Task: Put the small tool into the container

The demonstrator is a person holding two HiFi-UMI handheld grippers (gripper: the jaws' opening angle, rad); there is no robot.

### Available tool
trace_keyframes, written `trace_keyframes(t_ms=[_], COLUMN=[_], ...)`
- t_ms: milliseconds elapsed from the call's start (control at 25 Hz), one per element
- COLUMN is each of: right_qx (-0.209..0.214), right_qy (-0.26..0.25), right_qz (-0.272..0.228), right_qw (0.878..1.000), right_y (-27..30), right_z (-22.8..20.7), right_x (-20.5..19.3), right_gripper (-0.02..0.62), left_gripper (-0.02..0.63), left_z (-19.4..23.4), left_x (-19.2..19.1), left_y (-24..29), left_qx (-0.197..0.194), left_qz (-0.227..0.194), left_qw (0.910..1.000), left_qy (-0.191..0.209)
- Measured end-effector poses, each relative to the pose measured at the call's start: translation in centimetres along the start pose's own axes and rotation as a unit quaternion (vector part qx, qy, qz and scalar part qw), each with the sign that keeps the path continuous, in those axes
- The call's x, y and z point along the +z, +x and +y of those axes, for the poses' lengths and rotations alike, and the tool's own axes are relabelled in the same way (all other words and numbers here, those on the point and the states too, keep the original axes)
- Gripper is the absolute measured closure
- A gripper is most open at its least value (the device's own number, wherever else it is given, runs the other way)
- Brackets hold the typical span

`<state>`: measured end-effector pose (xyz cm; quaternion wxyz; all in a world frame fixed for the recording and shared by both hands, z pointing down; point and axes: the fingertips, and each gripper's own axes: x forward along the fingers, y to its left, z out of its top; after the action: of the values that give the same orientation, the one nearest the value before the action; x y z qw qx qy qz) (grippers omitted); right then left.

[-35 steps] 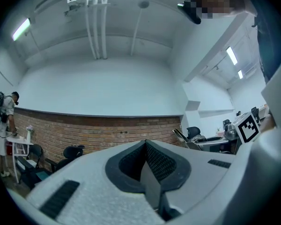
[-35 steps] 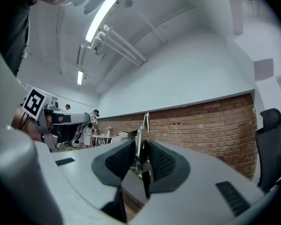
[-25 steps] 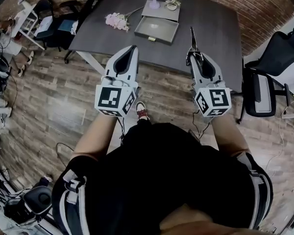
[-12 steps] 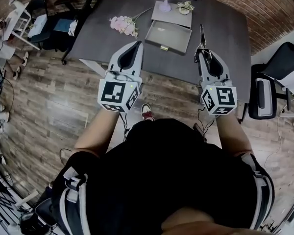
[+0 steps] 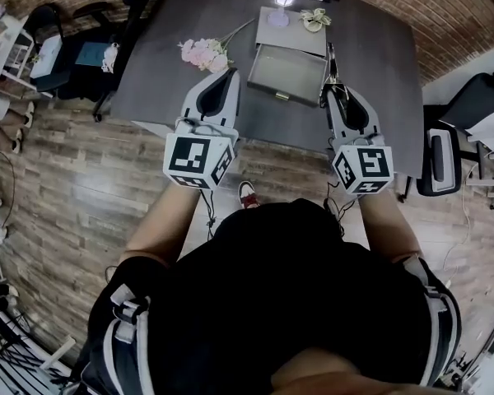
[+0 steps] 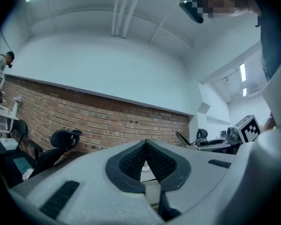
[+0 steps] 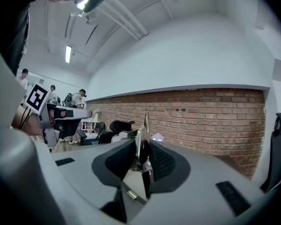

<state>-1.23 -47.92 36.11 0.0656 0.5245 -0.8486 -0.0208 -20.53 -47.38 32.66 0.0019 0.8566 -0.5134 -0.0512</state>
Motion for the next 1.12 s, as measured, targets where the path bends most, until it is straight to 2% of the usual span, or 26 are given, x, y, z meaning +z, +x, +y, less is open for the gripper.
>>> trace_keyframes(t_ms=[520, 840, 1120], right_qx=[-0.017, 0.001, 0.019], right_qy=[-0.002, -0.01, -0.016], right_qz=[0.033, 0.056, 0.104], right_qw=[0.999, 0.998, 0.994], right_y=[2.9, 4.8, 7.0], right_z=[-1.6, -2.5, -3.4], right_x=[-2.2, -4.0, -8.2], right_gripper=[0.503, 0.503, 0.503], left_gripper=[0.597, 0.597, 0.597], left_z=[2.4, 3.4, 4.3], left_x=[-2.3, -3.7, -7.5], left_y=[2.6, 3.4, 3.9], left_qx=[-0.001, 0.016, 0.038], left_qz=[0.008, 0.014, 0.044], left_qw=[0.9997, 0.9993, 0.9973], left_qy=[-0.022, -0.032, -0.046])
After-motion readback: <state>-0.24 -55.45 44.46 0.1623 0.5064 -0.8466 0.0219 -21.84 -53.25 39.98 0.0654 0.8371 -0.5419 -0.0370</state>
